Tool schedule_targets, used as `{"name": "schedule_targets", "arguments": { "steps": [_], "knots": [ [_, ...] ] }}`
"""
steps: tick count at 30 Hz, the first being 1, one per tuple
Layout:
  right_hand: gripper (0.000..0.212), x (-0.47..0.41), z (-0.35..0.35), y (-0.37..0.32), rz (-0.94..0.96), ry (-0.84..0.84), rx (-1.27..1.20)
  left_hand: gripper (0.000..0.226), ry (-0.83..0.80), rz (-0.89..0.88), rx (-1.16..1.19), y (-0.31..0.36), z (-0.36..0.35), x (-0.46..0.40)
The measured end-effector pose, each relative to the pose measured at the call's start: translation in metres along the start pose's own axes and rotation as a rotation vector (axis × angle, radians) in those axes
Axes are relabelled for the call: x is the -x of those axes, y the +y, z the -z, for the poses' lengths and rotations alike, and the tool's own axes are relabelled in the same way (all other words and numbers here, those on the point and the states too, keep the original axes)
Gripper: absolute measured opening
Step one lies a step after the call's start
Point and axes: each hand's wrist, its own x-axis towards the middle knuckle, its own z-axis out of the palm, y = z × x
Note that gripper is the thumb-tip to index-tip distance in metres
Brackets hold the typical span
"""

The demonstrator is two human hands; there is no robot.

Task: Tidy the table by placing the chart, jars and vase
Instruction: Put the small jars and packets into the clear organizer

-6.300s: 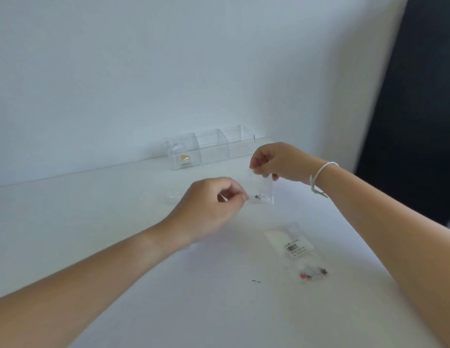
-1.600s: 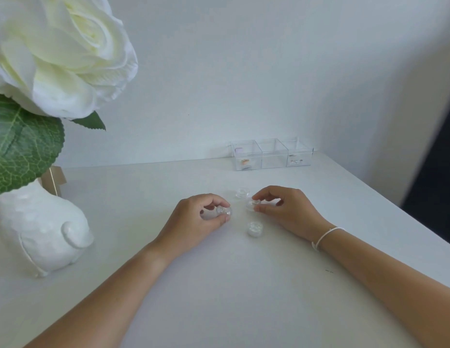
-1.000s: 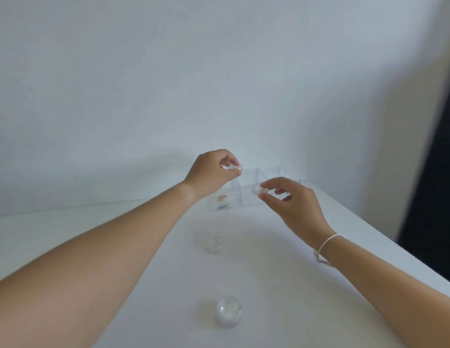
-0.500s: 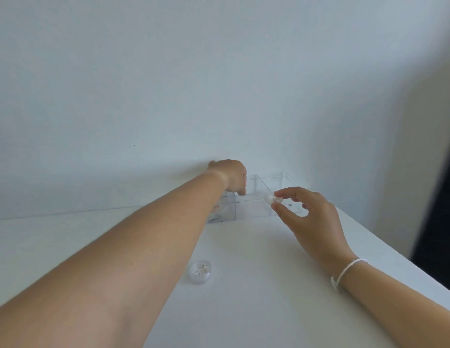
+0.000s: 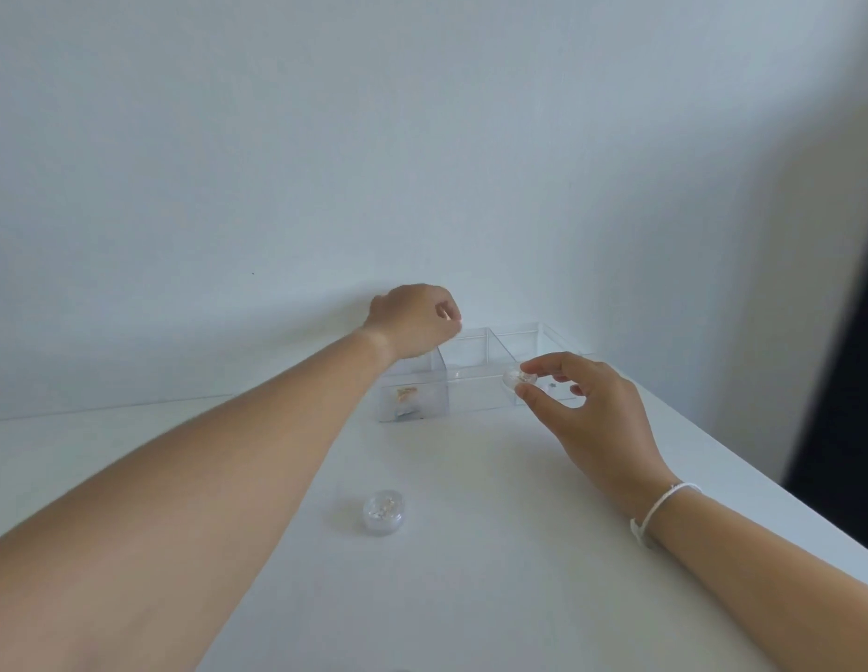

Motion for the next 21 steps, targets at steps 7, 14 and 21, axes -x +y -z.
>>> {"name": "schedule_targets", "arguments": {
  "steps": [7,14,21],
  "knots": [
    [0.010,0.001,0.000,-0.001,0.000,-0.008,0.024,0.027,0.265,0.091,0.433,-0.053,-0.008,0.076],
    [0.009,-0.021,-0.001,-0.004,0.014,-0.012,0.085,0.057,0.119,0.127,0.436,-0.068,-0.019,0.089],
    [0.005,-0.074,-0.015,-0.008,-0.045,-0.292,0.215,0.062,0.133,0.127,0.469,-0.074,-0.024,0.087]
  ]
}}
